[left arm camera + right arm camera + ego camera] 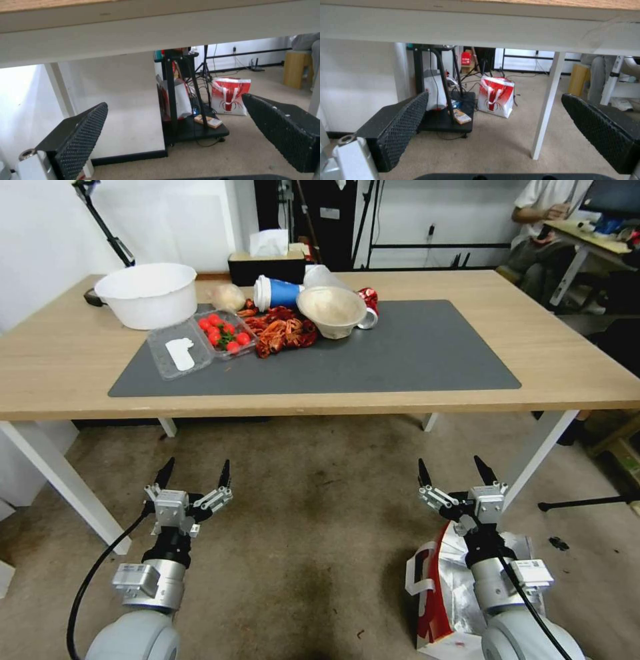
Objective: Pick up the food delivery bag from the floor and place it on the table.
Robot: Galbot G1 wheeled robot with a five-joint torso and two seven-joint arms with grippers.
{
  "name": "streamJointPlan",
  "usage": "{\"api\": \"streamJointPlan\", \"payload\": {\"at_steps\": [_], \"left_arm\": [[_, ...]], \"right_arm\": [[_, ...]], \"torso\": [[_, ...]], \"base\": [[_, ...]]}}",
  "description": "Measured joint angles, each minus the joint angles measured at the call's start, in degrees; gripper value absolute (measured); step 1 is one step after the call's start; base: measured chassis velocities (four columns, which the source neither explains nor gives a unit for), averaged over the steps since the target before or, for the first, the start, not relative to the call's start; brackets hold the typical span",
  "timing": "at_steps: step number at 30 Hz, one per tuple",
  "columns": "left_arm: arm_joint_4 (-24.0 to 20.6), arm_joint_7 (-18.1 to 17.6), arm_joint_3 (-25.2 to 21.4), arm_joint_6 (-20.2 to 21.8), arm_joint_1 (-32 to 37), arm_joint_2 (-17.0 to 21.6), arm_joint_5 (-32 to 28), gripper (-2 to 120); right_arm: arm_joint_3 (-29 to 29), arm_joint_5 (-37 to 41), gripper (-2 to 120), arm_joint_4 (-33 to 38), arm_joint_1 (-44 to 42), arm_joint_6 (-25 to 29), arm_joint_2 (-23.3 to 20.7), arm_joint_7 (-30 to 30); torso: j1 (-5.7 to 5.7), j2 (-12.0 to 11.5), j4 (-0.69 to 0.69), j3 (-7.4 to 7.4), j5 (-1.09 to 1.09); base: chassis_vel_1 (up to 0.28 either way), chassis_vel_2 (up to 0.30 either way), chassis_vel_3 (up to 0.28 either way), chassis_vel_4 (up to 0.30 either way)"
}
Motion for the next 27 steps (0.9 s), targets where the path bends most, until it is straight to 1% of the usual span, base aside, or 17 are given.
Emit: {"api": "streamJointPlan", "payload": {"at_steps": [5,7,8,10,16,18,27], "left_arm": [[-0.1,0.0,0.0,0.0,0.1,0.0,0.1,100],[-0.1,0.0,0.0,0.0,0.1,0.0,0.1,100],[-0.1,0.0,0.0,0.0,0.1,0.1,0.1,100],[-0.3,0.0,0.0,-0.1,0.2,0.1,0.2,100],[-0.4,0.0,-0.1,-0.1,0.4,0.0,0.3,100],[-0.4,0.1,-0.1,-0.1,0.4,0.0,0.3,100],[-0.4,0.1,0.1,-0.1,0.4,-0.1,0.4,100]], "right_arm": [[0.1,0.1,100,0.1,-0.1,0.0,0.0,0.0],[0.1,0.1,100,0.1,-0.1,0.0,0.0,0.0],[0.1,0.1,100,0.1,-0.2,0.0,0.0,0.0],[0.1,0.1,100,0.2,-0.1,0.0,-0.1,0.0],[0.1,0.2,100,0.4,-0.1,0.0,-0.1,0.1],[0.1,0.3,100,0.4,-0.1,0.0,-0.1,0.1],[0.2,0.3,100,0.9,-0.3,0.0,-0.1,0.1]], "torso": [[-0.37,-1.1,0.00,-0.74,0.00],[-0.37,-1.1,0.00,-0.74,0.00],[-0.58,-1.8,0.00,-1.19,0.00],[-0.84,-2.4,0.00,-1.57,0.00],[-1.23,-3.6,0.00,-2.31,0.00],[-1.44,-4.4,0.00,-2.89,0.00],[-2.06,-6.2,0.00,-4.14,0.00]], "base": [[0.000,0.000,0.000,0.000],[0.000,0.000,0.000,0.000],[0.000,0.000,0.000,0.000],[0.000,0.000,0.000,0.000],[0.000,0.000,0.000,0.000],[0.000,0.000,0.000,0.000],[0.000,0.000,0.000,0.000]]}}
